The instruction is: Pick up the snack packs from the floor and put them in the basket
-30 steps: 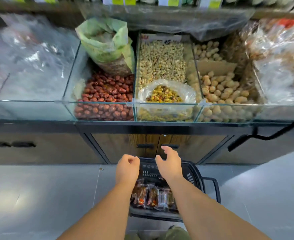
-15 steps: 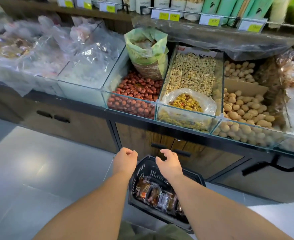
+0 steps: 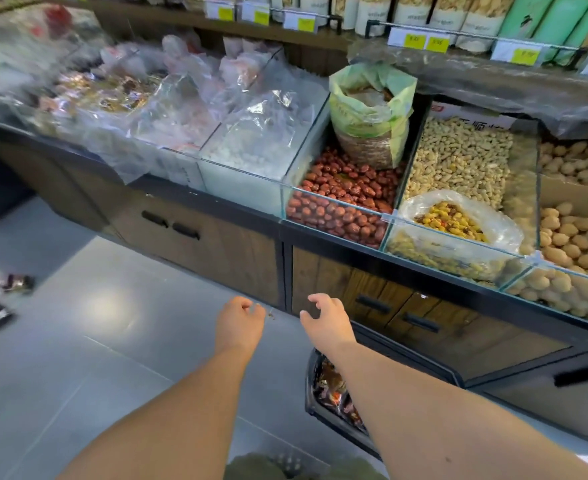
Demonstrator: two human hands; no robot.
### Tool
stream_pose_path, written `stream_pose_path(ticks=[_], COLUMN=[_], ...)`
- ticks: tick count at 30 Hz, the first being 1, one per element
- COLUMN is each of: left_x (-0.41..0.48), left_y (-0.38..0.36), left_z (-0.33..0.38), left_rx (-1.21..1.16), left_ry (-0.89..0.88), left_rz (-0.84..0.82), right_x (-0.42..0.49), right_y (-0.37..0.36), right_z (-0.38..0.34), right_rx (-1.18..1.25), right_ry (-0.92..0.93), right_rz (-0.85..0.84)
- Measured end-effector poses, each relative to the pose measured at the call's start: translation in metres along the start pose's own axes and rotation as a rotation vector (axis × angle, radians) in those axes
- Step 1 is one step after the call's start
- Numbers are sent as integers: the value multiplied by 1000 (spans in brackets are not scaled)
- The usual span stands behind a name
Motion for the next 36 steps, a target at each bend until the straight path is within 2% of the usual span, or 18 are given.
stream_pose_path(ticks=[6, 14, 21, 27, 36], left_x=[59, 107, 141, 198, 295], left_y=[73, 171, 219, 249, 276], left_z=[-46, -153, -212, -237, -222], left_rx=[0, -30, -58, -50, -115], left_ry=[-17, 143, 301, 442, 557], left_rz=[72, 246, 405, 496, 642], right_x=[-10, -52, -69, -35, 27], right_y=[-79, -203, -282, -342, -407], right_z=[-74, -169, -241, -302, -424], right_rx=[-11, -107, -156, -195, -166], right_ry=[67, 230, 421, 523, 694], right_rz=[-64, -293, -413, -507, -594])
Point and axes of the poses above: each hand's wrist, its own x-axis towards the middle knuckle, its own y-axis out of the back of the hand, z = x × y, the point moved 9 cm from there along x, towards the middle knuckle, and after that the axes turned 13 degrees about z, right-handed, at the moved point
